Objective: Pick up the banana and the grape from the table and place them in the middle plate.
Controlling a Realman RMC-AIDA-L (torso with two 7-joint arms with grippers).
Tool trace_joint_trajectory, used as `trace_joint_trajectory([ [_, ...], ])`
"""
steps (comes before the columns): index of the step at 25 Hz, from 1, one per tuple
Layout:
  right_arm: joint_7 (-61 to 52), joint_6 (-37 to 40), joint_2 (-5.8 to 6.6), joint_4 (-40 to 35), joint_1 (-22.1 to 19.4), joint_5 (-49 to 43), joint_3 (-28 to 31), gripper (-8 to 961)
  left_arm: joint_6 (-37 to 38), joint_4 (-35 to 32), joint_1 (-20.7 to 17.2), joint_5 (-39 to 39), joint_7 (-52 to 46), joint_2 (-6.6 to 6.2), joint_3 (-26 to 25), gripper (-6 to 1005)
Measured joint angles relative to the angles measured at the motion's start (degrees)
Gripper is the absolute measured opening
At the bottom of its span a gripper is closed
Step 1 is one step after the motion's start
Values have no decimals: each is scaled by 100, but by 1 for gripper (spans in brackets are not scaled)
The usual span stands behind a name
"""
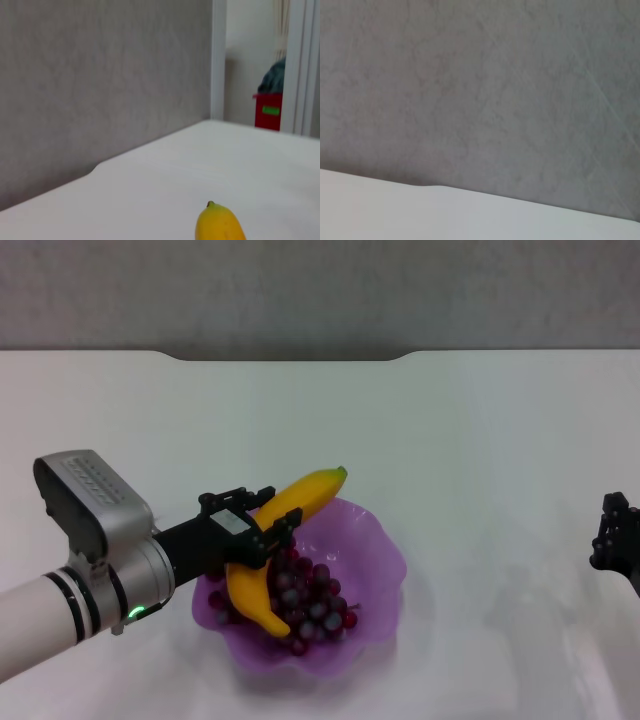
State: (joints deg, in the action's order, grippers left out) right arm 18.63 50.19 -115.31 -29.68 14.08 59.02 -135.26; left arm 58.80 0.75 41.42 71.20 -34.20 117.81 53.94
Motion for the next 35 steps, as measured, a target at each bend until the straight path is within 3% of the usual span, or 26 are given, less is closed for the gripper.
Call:
trace_joint_trajectory([
  [12, 0, 0, 0, 15, -10, 17, 0, 21, 141, -49, -19, 43, -467, -40, 29, 573],
  [16, 0, 0, 0, 15, -25, 21, 0, 21, 294, -60, -58, -1, -504, -39, 0, 731],
  [25, 0, 0, 0, 23, -31, -10, 0, 21, 1976, -580, -859, -929, -490, -50, -182, 833],
  [30, 0, 0, 0, 24, -8, -20, -5, 21, 2332, -555, -1195, -1711, 36, -36, -221, 750],
  [35, 0, 63, 14, 83, 7, -29, 14, 21, 2675, -413, -1422, -2197, 727, -19, -224, 573],
])
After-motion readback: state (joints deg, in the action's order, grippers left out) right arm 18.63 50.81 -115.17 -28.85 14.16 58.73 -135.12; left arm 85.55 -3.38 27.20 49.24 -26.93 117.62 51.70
